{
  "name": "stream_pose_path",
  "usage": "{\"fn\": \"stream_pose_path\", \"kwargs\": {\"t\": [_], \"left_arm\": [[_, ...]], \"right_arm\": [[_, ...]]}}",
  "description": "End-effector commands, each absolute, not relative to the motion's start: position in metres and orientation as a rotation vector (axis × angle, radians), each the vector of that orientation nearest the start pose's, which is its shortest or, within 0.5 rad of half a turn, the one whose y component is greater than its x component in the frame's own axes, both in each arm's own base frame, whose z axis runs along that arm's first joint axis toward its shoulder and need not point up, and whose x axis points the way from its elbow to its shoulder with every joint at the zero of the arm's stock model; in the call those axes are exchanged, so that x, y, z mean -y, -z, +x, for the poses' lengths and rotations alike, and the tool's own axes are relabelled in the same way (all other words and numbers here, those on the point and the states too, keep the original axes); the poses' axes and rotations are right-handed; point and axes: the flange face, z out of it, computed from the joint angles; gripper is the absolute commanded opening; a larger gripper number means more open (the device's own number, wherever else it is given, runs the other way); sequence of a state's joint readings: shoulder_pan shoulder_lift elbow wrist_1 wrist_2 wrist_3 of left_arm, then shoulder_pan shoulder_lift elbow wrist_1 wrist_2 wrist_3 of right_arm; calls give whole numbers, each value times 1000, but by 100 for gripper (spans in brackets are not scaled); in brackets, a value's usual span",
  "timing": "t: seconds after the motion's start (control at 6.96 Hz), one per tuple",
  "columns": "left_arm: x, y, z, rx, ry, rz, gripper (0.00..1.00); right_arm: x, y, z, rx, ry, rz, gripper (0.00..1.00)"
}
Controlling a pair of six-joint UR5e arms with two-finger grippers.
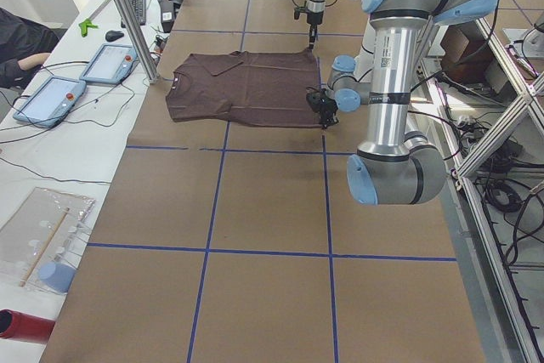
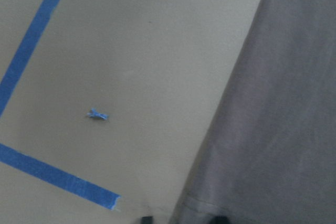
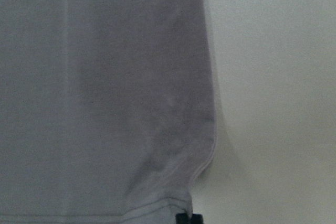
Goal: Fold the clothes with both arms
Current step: 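Lower both grippers and grasp the two hem corners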
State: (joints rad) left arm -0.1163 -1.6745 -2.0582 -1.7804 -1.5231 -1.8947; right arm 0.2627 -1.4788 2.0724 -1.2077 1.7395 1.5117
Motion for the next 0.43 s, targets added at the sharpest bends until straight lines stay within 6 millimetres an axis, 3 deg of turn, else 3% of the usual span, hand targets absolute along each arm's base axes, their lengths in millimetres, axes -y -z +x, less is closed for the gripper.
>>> {"fn": "stream_pose_path", "kwargs": {"t": [0.0,0.29], "left_arm": [[197,-358,492,-818,436,-40,0],[200,-344,485,-846,438,-40,0]], "right_arm": [[243,-341,-454,968,-106,-1,0],[244,-339,-451,976,-97,-21,0]]}}
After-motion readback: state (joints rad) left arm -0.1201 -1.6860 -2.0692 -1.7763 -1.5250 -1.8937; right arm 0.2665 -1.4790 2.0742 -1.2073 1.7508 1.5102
